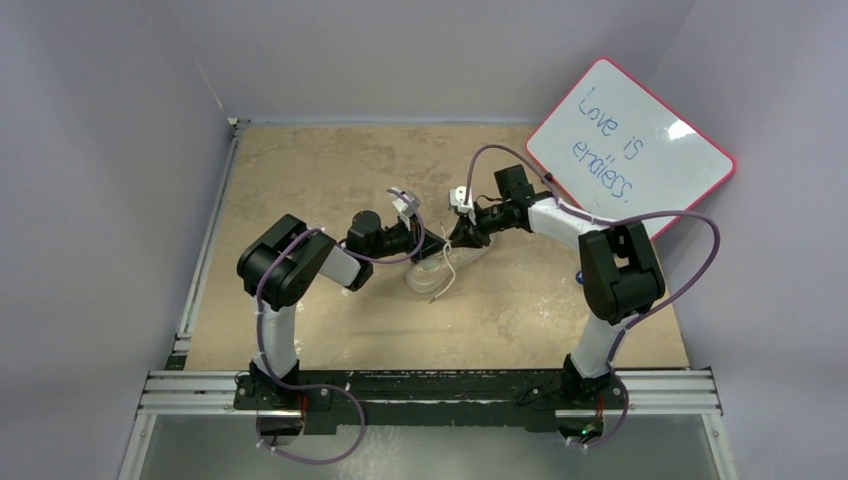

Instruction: Tie the shoes

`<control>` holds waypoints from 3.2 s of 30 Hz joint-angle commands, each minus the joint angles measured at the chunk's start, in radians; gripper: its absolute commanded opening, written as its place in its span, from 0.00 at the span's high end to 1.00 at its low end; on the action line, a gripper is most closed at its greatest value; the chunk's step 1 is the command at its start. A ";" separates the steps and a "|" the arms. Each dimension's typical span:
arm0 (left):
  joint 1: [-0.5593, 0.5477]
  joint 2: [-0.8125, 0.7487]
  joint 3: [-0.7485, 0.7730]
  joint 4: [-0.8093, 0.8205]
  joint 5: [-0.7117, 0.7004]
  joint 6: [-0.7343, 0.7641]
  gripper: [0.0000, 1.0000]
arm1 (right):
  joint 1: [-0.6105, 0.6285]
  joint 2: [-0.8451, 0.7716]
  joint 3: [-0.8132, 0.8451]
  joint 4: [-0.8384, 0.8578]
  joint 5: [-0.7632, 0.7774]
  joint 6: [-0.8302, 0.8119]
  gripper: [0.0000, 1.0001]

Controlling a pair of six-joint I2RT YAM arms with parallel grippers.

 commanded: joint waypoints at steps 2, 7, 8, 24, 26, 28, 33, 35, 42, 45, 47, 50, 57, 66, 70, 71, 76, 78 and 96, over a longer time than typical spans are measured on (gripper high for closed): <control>-0.002 -0.022 0.023 0.017 0.024 0.025 1.00 | 0.025 -0.005 0.031 -0.031 -0.091 -0.040 0.75; -0.002 -0.024 0.025 0.019 0.022 0.025 1.00 | 0.025 -0.024 -0.003 -0.018 -0.091 -0.036 0.73; -0.002 -0.022 0.025 0.019 0.024 0.024 1.00 | 0.025 -0.024 -0.007 -0.008 -0.092 -0.028 0.73; 0.032 -0.251 -0.025 -0.274 -0.134 0.122 0.72 | 0.015 -0.109 -0.122 0.185 0.006 0.213 1.00; 0.048 -0.304 -0.027 -0.377 -0.143 0.145 0.67 | 0.012 -0.107 -0.124 0.197 0.004 0.223 1.00; 0.067 -0.353 -0.028 -0.482 -0.171 0.154 0.51 | 0.011 -0.112 -0.126 0.207 0.005 0.236 1.00; 0.103 -0.366 0.014 -0.625 -0.133 0.137 0.46 | 0.011 -0.115 -0.129 0.201 0.002 0.229 1.00; 0.105 -0.319 0.053 -0.705 -0.105 0.149 0.45 | 0.011 -0.119 -0.134 0.204 0.006 0.231 1.00; 0.116 -0.205 0.065 -0.542 0.043 -0.007 0.40 | 0.011 -0.130 -0.152 0.203 0.013 0.231 1.00; 0.116 -0.198 0.047 -0.501 0.062 -0.033 0.41 | 0.011 -0.129 -0.151 0.199 0.012 0.231 1.00; 0.116 -0.209 0.029 -0.500 0.063 -0.029 0.41 | 0.011 -0.130 -0.150 0.201 0.013 0.234 1.00; 0.118 -0.240 0.002 -0.501 0.059 -0.022 0.40 | 0.010 -0.131 -0.151 0.204 0.014 0.237 1.00; 0.125 -0.266 -0.008 -0.534 0.050 -0.006 0.52 | 0.009 -0.139 -0.149 0.192 0.016 0.233 1.00; 0.145 -0.310 -0.015 -0.589 0.052 -0.005 0.46 | 0.009 -0.138 -0.151 0.188 0.021 0.234 1.00; 0.148 -0.300 -0.041 -0.539 0.083 -0.040 0.40 | 0.008 -0.135 -0.150 0.186 0.015 0.232 1.00; 0.148 -0.291 -0.041 -0.535 0.096 -0.048 0.40 | 0.008 -0.134 -0.150 0.186 0.014 0.231 1.00; 0.148 -0.277 -0.045 -0.491 0.141 -0.066 0.39 | 0.008 -0.130 -0.149 0.185 0.011 0.229 1.00; 0.148 -0.285 -0.042 -0.502 0.128 -0.047 0.42 | 0.008 -0.127 -0.148 0.185 0.010 0.228 1.00; 0.150 -0.302 0.001 -0.534 0.148 -0.031 0.91 | 0.008 -0.123 -0.141 0.169 0.008 0.222 1.00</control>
